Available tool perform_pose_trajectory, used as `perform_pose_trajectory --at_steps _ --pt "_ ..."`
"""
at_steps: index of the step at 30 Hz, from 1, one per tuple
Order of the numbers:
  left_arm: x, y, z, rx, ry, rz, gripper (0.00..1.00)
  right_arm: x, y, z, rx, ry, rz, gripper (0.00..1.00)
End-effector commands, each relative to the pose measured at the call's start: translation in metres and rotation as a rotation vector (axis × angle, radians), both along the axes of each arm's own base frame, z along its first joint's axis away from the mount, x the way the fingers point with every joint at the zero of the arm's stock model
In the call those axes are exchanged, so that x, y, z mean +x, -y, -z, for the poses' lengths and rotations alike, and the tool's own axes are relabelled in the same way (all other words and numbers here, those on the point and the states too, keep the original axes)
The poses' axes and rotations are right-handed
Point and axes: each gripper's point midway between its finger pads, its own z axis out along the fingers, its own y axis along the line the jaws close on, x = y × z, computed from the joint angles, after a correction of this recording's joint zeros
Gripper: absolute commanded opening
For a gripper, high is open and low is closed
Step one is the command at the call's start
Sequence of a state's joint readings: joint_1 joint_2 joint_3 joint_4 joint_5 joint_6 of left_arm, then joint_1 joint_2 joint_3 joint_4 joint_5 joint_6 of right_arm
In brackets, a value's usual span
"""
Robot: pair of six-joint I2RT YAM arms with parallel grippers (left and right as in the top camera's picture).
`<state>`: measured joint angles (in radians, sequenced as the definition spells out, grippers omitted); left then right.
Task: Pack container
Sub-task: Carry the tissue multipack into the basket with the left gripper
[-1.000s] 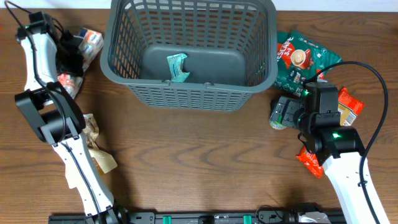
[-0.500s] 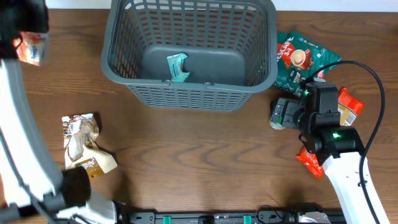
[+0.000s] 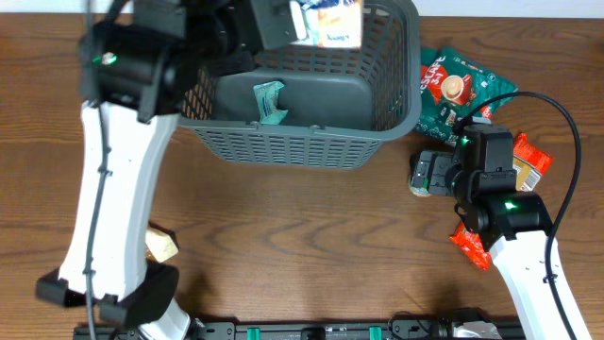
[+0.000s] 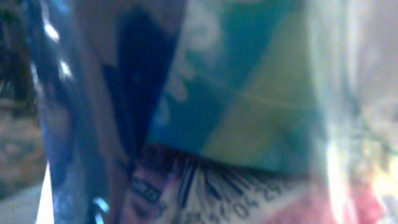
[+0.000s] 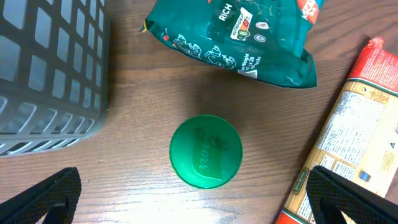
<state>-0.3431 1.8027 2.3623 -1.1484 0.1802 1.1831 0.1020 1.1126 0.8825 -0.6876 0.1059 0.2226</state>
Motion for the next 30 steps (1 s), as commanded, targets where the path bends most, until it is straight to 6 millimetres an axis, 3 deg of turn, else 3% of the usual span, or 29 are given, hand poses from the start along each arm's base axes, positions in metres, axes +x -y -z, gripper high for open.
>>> perform_pose_trajectory --at_steps 1,9,16,21,22,23,25,27,30 --pt "0.016 0.015 0.031 0.069 -0.030 0.116 0.06 0.002 0.001 -0.005 -0.016 0.010 -0.008 0.99" --pt "0.050 0.031 0.140 0.125 -0.280 0.136 0.06 0.001 0.001 -0.004 -0.016 0.005 -0.008 0.99" --pt "0.049 0.032 0.205 0.162 -0.470 0.118 0.09 0.001 0.001 -0.004 -0.017 0.003 -0.008 0.99" --pt "0.044 0.030 0.216 0.167 -0.521 0.104 0.38 0.001 0.001 -0.004 -0.017 0.003 -0.008 0.99" --pt "0.044 0.030 0.216 0.167 -0.520 0.104 0.59 0.001 0.001 -0.004 -0.017 0.003 -0.008 0.99" --pt "0.043 0.030 0.214 0.166 -0.517 0.104 0.71 0.001 0.001 -0.004 -0.017 0.003 -0.008 0.99" --pt "0.043 0.029 0.212 0.165 -0.513 0.099 0.77 0.001 0.001 -0.003 -0.017 0.002 -0.008 0.99" --pt "0.043 0.029 0.210 0.164 -0.509 0.099 0.98 0.001 0.001 -0.003 -0.017 0.002 -0.009 0.99" --pt "0.043 0.029 0.202 0.133 -0.507 0.058 0.99 0.000 0.001 -0.003 -0.017 -0.001 -0.009 0.99"
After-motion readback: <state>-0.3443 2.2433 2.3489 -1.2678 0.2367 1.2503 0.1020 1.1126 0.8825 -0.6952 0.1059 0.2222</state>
